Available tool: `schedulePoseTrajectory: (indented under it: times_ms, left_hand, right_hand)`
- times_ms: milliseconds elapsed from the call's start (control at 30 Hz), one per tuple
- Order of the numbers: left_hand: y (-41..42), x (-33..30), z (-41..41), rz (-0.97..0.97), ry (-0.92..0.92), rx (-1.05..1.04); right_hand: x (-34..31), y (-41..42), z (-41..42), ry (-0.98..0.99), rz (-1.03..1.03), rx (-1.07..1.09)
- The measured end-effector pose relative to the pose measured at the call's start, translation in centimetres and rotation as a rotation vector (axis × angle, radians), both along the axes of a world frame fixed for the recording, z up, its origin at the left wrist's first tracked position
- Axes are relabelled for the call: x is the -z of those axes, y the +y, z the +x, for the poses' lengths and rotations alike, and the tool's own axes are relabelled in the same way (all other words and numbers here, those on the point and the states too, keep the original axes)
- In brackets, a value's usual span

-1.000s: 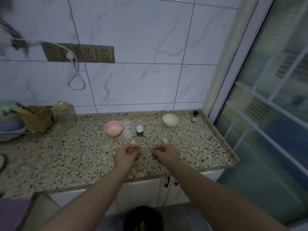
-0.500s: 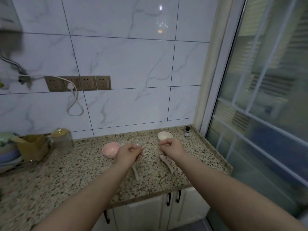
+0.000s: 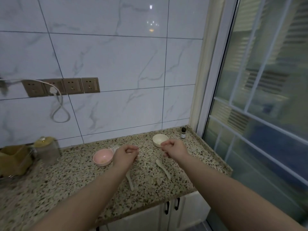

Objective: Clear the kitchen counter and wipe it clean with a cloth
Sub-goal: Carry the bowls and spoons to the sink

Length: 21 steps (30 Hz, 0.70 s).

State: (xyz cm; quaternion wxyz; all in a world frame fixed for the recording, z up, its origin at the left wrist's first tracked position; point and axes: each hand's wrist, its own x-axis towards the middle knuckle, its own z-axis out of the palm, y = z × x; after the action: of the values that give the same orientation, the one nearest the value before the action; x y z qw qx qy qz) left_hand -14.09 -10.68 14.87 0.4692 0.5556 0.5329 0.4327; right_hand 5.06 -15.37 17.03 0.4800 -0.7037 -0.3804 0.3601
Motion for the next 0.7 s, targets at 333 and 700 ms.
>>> schedulePoseTrajectory:
  times_ms: [333,700]
  left_hand:
    - [8.3,4.1,6.9,-0.058,0.115,0.000]
    - [18.0,10.6,16.9,-0.226,0.251,-0.055]
  right_hand:
    - [4.6,7.8,7.4,-0.179,-0.137,-0.084]
    - [14.4,20.1,17.5,0.113,-0.418,-0.057]
